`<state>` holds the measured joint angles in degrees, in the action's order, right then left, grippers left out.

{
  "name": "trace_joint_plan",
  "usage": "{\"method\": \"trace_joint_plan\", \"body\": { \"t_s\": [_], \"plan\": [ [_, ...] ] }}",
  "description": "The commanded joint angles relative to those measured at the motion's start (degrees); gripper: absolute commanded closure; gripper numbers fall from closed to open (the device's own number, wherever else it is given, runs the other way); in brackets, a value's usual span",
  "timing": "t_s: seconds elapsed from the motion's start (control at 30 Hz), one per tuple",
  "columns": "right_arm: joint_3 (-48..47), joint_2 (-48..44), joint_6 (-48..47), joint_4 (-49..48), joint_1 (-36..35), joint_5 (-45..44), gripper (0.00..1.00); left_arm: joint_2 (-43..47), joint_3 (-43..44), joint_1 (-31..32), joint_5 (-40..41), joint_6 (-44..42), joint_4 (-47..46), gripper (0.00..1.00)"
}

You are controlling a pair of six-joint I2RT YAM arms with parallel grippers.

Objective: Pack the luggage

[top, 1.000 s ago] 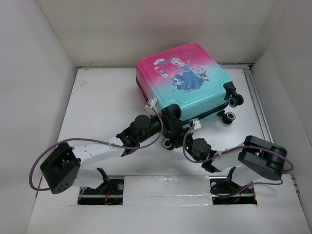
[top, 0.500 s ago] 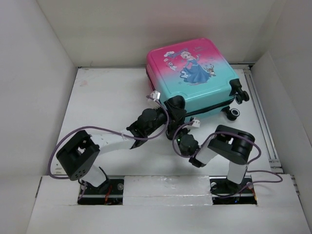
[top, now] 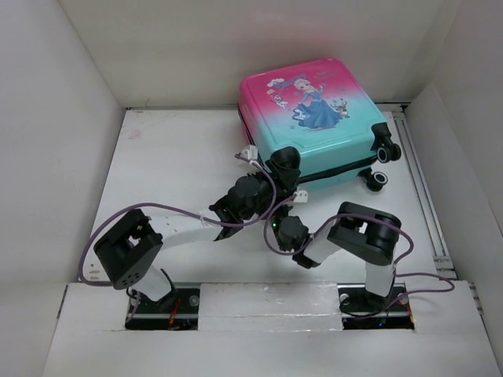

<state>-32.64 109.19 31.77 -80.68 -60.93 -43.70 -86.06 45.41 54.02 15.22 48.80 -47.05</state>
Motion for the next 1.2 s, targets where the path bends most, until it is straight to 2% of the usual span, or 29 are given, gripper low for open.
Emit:
{"method": "trace_joint_plan", "body": {
  "t_s": [0.0,0.03,0.1,0.13,0.23,0.27,0.3,0.33,0.37,0.4,0.47,0.5,0.53,0.6,0.63,0.67,0.73,0.77,0.9,1.0,1.1,1.17],
  "plan": [
    [0.8,-3.1,-8.6,-22.8,-13.2,29.2,0.66,6.4,7.5,6.9,-15.2,8.2,-24.6,0.93],
    [2.6,-4.2,-8.6,-22.8,-13.8,25.3,0.59,7.1,7.5,6.9,-15.2,7.5,-22.2,0.83],
    [7.7,-7.9,-8.0,-22.8,-13.8,23.1,0.5,8.6,6.0,6.9,-14.3,5.9,-20.1,0.57],
    [9.2,-9.3,-8.0,-22.8,-13.8,21.7,0.48,9.9,5.5,6.9,-14.3,5.2,-16.4,0.38],
    [13.0,-16.5,-5.7,-13.2,-14.3,20.2,0.43,12.1,4.8,6.9,-13.7,1.8,-10.8,0.19],
    [13.6,-18.3,-5.7,-5.9,-15.2,19.1,0.41,13.7,4.8,6.9,-13.2,0.4,-6.7,0.1],
    [13.6,-20.0,-5.1,-1.7,-15.7,19.1,0.39,14.6,4.8,6.9,-13.2,-1.1,-3.9,0.07],
    [13.6,-23.5,-4.2,2.4,-16.2,18.0,0.31,15.5,5.5,6.9,-12.4,-5.1,-1.1,0.05],
    [13.6,-25.3,-4.2,6.5,-16.9,17.0,0.13,17.5,5.5,6.9,-11.5,-7.2,4.1,0.04],
    [13.6,-27.1,-3.2,15.3,-17.4,15.2,0.1,18.9,5.5,6.9,-9.1,-9.2,6.2,0.02],
    [12.2,-32.6,-2.0,23.9,-18.1,13.7,0.09,22.2,3.2,6.9,-5.0,-14.3,9.7,0.04],
    [11.6,-34.5,-2.0,32.2,-18.8,13.2,0.13,26.4,2.2,6.9,1.4,-15.0,14.1,0.07],
    [9.7,-36.5,-2.0,36.8,-18.8,12.7,0.16,28.8,0.6,6.4,4.1,-15.0,15.5,0.11],
    [7.7,-42.3,-2.0,45.0,-18.8,12.7,0.26,35.8,-5.2,6.4,8.8,-15.9,19.2,0.26],
    [5.1,-44.0,-2.0,53.6,-18.8,12.7,0.31,37.8,-7.0,6.4,13.3,-15.2,21.2,0.34],
    [3.8,-45.5,-1.3,58.2,-19.3,11.9,0.35,39.5,-10.1,5.8,14.9,-14.3,23.1,0.39],
    [1.7,-50.3,-0.7,66.3,-19.3,10.6,0.35,42.5,-13.7,5.2,14.4,-12.7,25.5,0.6],
    [1.1,-52.0,-0.7,68.4,-19.3,10.6,0.36,42.6,-15.5,5.2,13.3,-12.1,25.5,0.64],
    [-4.3,-60.0,-1.8,80.2,-19.3,6.4,0.36,37.7,-23.0,6.9,7.5,-9.9,20.9,0.65],
    [-10.7,-62.4,-3.0,90.6,-19.3,1.3,0.29,30.3,-23.5,7.5,3.1,-11.6,13.4,0.59],
    [-16.1,-63.0,-4.4,99.0,-16.4,-1.7,0.23,21.0,-18.1,7.5,-0.2,-15.2,12.7,0.57],
    [-16.8,-63.6,-6.1,100.7,-14.2,-1.2,0.18,17.2,-14.1,8.0,-0.7,-17.5,11.7,0.56]
  ]
}}
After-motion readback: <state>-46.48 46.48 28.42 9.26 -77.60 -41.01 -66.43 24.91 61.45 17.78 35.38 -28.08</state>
